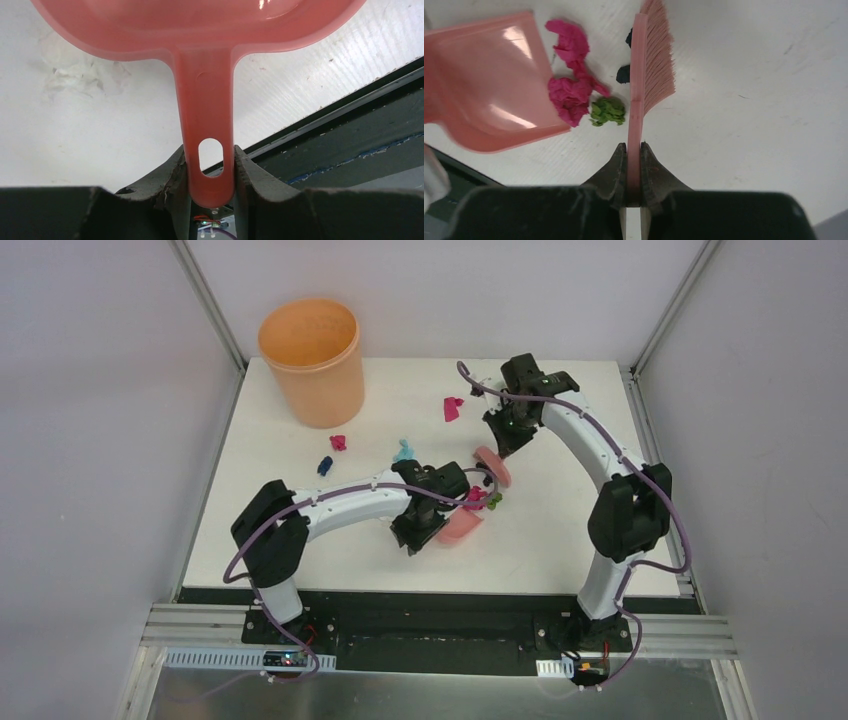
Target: Sweep away the paper scraps from the table
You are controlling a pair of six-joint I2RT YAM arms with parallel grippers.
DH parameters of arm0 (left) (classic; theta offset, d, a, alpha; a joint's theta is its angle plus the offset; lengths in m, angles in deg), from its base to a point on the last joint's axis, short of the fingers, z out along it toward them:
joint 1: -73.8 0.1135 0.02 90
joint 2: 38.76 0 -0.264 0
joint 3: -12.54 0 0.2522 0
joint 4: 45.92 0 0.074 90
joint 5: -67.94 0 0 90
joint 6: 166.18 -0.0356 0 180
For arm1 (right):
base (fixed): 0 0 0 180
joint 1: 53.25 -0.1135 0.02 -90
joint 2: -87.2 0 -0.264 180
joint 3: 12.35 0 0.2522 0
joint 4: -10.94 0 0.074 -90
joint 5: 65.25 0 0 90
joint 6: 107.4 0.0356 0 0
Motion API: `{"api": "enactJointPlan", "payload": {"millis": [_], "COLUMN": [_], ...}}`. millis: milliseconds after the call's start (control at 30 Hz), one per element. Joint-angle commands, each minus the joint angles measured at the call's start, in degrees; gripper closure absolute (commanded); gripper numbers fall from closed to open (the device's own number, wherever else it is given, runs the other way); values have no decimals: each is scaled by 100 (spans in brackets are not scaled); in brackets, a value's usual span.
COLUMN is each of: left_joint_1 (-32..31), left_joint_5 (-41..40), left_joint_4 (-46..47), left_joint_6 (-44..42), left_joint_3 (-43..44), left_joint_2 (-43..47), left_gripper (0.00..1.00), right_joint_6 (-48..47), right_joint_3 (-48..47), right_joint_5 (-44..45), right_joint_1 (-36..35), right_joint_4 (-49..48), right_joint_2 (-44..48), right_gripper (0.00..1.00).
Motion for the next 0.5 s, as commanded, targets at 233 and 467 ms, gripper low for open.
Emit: {"api": "enactJointPlan", "payload": {"millis": [233, 467], "left_joint_1": [-68, -75], "left_joint_5": [330, 255], "left_joint_4": [548, 746], "left_joint_6": [-311, -259], "left_joint_3": [323, 139], "left_joint_2": [-398, -299], "left_gripper": [100, 100], "right_joint_6": [833, 951], "right_joint_3": [88, 7], "right_joint_5": [-1780, -2108], "right_joint_1": [-284, -264], "right_joint_4": [835, 1090], "right_joint_2": [402, 997], "right_gripper": [100, 100]}}
